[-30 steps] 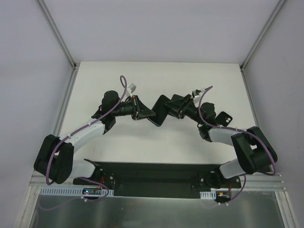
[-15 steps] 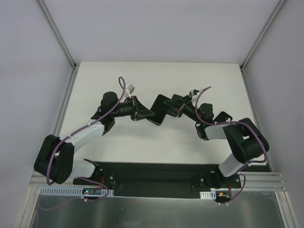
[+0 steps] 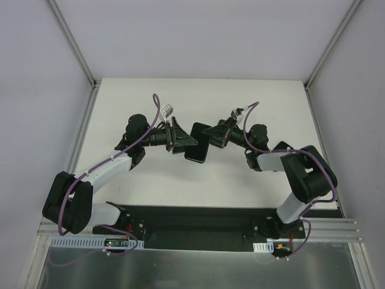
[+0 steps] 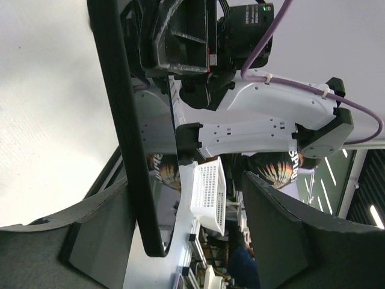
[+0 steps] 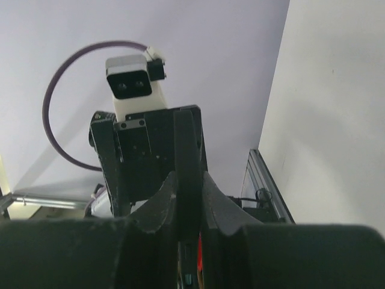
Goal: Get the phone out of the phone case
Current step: Adjust the phone.
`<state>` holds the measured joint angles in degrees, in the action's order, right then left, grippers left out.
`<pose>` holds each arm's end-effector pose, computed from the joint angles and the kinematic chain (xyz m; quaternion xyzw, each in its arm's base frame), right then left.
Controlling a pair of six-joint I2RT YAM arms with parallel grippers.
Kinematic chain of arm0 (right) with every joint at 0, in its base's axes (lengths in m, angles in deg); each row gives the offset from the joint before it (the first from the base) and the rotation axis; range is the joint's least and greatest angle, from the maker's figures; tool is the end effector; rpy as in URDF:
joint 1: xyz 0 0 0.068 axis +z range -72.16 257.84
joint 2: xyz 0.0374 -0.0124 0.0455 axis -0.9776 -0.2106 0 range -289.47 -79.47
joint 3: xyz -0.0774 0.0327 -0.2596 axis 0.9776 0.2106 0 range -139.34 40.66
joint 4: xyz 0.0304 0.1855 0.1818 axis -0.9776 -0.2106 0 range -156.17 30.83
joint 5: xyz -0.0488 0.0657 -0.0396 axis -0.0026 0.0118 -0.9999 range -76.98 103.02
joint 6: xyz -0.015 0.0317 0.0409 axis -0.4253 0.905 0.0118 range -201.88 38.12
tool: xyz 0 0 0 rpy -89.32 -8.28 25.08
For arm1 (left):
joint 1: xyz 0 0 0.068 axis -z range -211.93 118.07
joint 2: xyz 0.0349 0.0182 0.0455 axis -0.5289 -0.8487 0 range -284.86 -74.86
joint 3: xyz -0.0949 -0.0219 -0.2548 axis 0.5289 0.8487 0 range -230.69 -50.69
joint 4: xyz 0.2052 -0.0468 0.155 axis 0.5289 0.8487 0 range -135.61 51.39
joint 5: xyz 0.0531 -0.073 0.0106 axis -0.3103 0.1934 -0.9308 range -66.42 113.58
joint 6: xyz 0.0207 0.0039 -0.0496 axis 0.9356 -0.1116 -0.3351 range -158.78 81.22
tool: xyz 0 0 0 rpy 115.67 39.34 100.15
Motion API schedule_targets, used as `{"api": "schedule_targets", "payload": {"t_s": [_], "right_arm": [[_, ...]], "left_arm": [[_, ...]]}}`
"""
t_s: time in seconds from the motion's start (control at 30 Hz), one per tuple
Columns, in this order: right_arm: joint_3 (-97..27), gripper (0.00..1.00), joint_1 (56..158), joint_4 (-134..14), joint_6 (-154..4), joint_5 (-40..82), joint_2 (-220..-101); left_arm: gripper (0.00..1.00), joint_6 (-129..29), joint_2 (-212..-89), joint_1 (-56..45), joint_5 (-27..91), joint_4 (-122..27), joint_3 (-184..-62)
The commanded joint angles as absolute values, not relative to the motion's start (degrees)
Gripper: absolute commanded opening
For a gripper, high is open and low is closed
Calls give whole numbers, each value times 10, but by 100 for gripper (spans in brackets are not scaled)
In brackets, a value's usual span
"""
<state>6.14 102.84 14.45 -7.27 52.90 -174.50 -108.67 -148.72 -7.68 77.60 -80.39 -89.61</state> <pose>0.2755 0.1537 0.2158 0.0027 0.6425 0.6993 0.3133 0.2405 -0.1398 0.2756 0.0509 0.7059 -0.6796 0.1930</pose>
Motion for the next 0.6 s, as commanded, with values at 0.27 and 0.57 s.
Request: {"api": "schedule_targets", "payload": {"t_s": [0.27,0.57], "right_arm": [[9,1,1068,114,-188,641,-1706],[-18,1,1068,-83,-303,622,-1653]], "left_arm": [[49,-1073,-1523,-84,805,-883,-951],[4,-1077,-1521,-84,813,-885,-947]]}}
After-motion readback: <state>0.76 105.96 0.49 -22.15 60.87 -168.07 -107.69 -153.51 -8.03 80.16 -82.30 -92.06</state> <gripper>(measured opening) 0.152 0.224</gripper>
